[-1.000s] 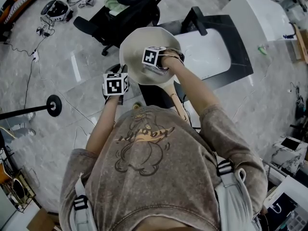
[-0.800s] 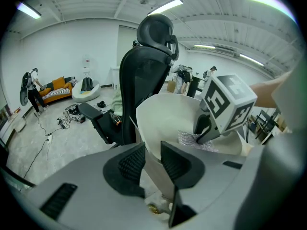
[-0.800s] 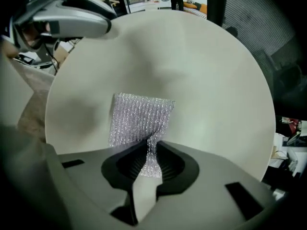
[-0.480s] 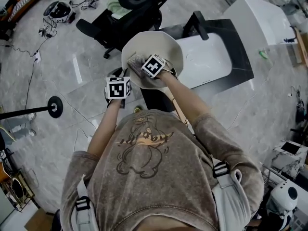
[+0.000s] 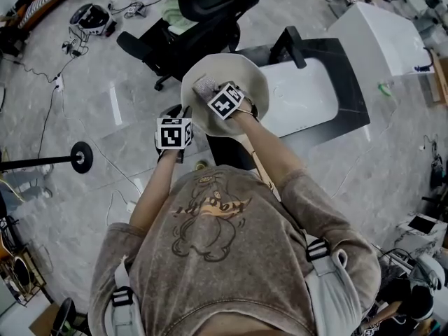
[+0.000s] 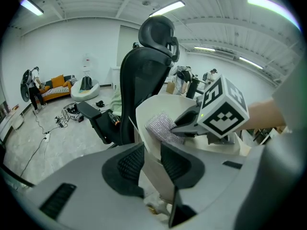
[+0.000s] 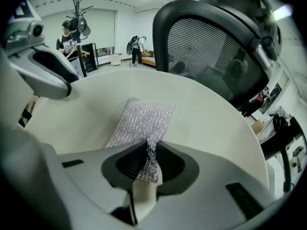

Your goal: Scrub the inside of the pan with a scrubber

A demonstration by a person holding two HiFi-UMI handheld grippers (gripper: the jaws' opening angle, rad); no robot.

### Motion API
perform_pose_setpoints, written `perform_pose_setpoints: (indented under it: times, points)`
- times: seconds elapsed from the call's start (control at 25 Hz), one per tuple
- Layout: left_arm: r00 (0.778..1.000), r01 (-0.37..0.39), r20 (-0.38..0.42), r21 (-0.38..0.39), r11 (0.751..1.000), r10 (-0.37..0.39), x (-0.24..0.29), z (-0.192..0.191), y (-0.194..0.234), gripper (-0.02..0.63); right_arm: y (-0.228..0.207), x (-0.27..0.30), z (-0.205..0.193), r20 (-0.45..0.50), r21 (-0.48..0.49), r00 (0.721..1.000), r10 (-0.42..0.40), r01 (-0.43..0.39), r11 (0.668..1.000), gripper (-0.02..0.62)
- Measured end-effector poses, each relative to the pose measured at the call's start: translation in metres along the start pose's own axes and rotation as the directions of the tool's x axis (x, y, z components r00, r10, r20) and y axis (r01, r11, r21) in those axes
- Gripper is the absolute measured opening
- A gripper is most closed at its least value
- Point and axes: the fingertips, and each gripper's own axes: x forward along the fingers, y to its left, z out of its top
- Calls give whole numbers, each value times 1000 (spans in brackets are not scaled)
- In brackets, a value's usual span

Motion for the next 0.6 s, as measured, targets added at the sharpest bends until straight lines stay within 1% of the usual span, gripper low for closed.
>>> perform_pose_setpoints:
  times: [0.08, 0.2, 0.24, 0.28, 0.32, 0.4, 0.52, 0.6]
  points:
    - [1000, 1, -13, 25, 1000, 0, -3, 1, 0, 110, 1, -6, 0, 32, 45, 999, 29, -30, 999, 75]
    - [1000, -15, 15, 70, 997, 14, -15, 15, 8, 110, 3, -20, 1, 84, 85, 993, 79, -86, 993, 78]
    - [1000, -8, 29, 66, 998, 6, -19, 23, 10, 109, 1, -26, 1, 95, 96, 992, 88, -97, 991, 78]
    - [999, 6, 41, 53, 999, -8, -23, 30, 11, 92, -1, -33, 4, 111, 105, 990, 92, -103, 989, 78]
    - [998, 21, 50, 39, 999, -23, -27, 35, 11, 52, -2, -41, 6, 127, 116, 987, 96, -111, 987, 78]
    - [997, 40, 58, 34, 999, -42, -30, 42, 9, 17, -1, -55, 8, 151, 155, 982, 115, -138, 978, 78]
    - [995, 63, 79, 56, 996, -67, -35, 51, 0, 17, 2, -78, 13, 212, 196, 968, 133, -175, 965, 78]
    - [990, 79, 113, 66, 995, -87, -42, 59, -9, 17, 5, -102, 21, 280, 207, 952, 119, -181, 961, 78]
